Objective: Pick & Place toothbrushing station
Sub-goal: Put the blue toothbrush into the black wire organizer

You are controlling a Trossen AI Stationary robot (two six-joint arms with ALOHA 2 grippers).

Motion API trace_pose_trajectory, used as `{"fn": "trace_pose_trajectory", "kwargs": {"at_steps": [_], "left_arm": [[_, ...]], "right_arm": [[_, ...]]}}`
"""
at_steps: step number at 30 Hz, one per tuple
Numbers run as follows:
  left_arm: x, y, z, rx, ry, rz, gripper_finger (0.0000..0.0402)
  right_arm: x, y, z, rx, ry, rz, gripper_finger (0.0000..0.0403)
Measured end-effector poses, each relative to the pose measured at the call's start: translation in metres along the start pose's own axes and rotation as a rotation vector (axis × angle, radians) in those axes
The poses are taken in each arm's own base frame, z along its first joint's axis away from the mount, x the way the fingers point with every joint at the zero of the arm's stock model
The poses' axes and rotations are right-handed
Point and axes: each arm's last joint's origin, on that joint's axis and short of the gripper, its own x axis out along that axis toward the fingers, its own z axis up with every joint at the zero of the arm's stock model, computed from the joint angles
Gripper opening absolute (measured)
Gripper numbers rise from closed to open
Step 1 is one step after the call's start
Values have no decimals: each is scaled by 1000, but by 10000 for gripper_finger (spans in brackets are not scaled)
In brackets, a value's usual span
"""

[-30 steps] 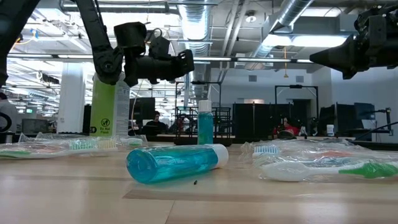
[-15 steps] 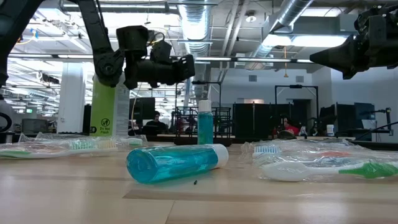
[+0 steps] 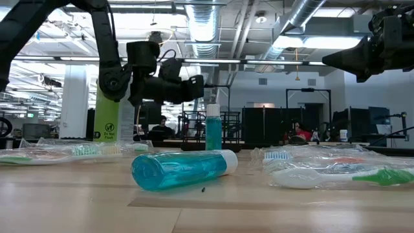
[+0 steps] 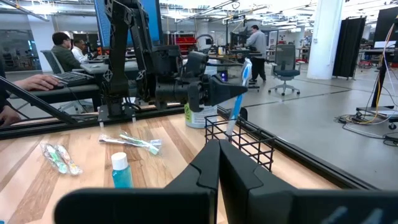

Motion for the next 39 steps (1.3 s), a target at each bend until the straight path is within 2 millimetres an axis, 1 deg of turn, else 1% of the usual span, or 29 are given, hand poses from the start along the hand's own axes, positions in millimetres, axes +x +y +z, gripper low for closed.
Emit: {"fn": "trace_pose_trajectory", "kwargs": {"at_steps": [3,8,16,31,34,39], "left_arm": [[0,0,-7,-5,17,0,16],[-1,0,-11,-13,28,-1,20],[-1,0,-11,-11,28,-1,31],[-1,0,-12,-2,42,-1,34],[-1,0,-12,3,42,-2,47],[-1,0,-12,19,42,-2,101]], "right_arm": [[0,0,0,8,0,0,1],[0,0,0,7,0,0,1],[0,0,0,7,1,0,1],[0,0,0,8,1,0,1],[0,0,0,7,2,0,1],[0,0,0,5,4,0,1]]}}
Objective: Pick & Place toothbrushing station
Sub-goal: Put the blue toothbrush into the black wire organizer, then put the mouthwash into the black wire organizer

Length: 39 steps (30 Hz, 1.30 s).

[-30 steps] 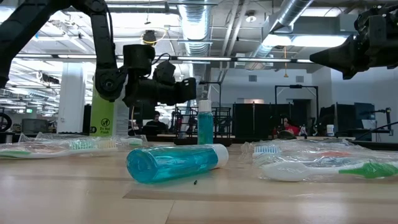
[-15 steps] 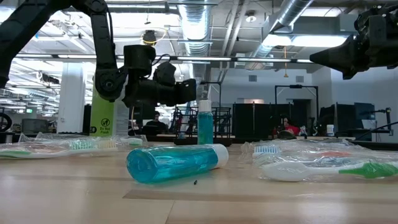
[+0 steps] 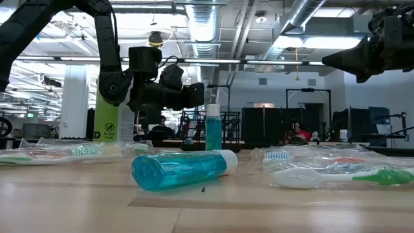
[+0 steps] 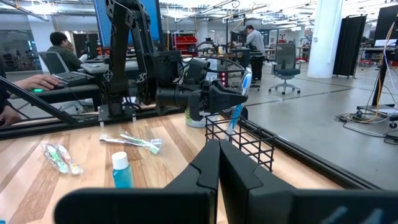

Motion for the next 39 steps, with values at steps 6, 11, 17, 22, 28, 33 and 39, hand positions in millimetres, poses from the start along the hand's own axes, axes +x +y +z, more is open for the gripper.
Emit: {"fn": "trace_pose_trajectory", "kwargs": {"at_steps": [6,11,17,22,28,33,39], "left_arm": [[-1,-3,6,-1,-11,-9,146],[-5,-2,28,-26,-71,-12,158],[-16,-7,56,-8,-31,-40,159],[-29,-17,77,17,23,-123,159],[-60,-25,79,20,49,-324,154],[-82,-25,82,9,44,-404,143],[-99,-34,85,-5,33,-585,136]], "right_arm": [[0,0,0,-1,2,0,1],[0,0,0,-1,2,0,1],[0,0,0,0,2,0,1],[0,0,0,2,2,0,1],[0,0,0,9,2,0,1],[0,0,0,11,0,0,1],[0,0,0,10,-1,0,1]]}}
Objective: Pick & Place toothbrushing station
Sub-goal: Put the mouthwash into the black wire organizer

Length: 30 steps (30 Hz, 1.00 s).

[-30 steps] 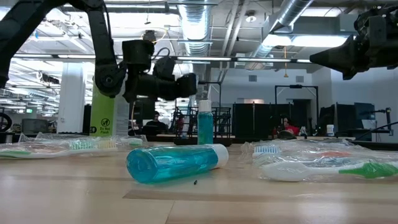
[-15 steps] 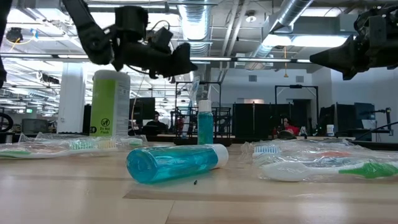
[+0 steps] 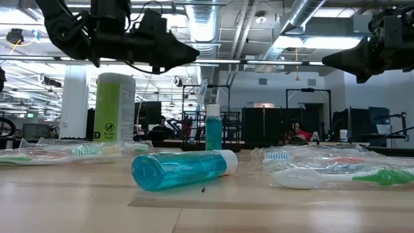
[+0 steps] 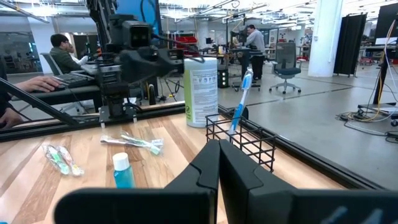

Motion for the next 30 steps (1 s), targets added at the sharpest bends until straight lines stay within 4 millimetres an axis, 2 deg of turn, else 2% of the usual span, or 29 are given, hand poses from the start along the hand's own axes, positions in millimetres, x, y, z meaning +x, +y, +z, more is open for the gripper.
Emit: {"fn": "trace_pose_trajectory", "kwargs": {"at_steps": [7,22,30], "left_arm": [[-4,-23,-3,-2,22,-154,138],[-10,-47,-12,-41,125,-240,139],[-6,-55,-37,-22,230,-226,141]], "right_arm": [[0,0,0,-2,0,0,1],[0,0,0,1,-3,0,1],[0,0,0,8,-3,0,1]]}}
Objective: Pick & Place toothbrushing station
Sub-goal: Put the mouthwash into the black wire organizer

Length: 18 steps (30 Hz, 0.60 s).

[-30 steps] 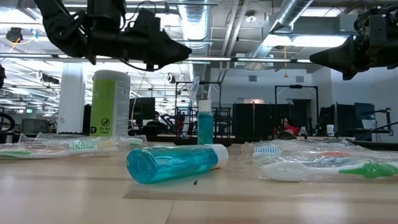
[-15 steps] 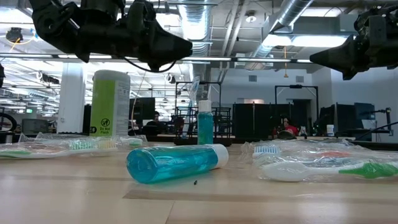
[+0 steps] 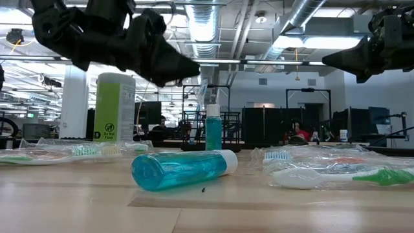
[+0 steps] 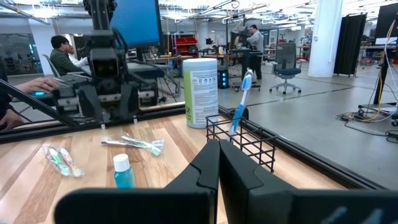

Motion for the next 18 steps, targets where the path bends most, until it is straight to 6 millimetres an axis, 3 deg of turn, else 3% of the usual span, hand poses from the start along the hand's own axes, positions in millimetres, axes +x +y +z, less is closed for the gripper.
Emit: {"fn": "trace_pose_trajectory", "kwargs": {"at_steps": [18], "left_arm": [[26,0,-29,-18,35,41,162]], "right_arm": [[0,0,0,10,0,0,1]]}}
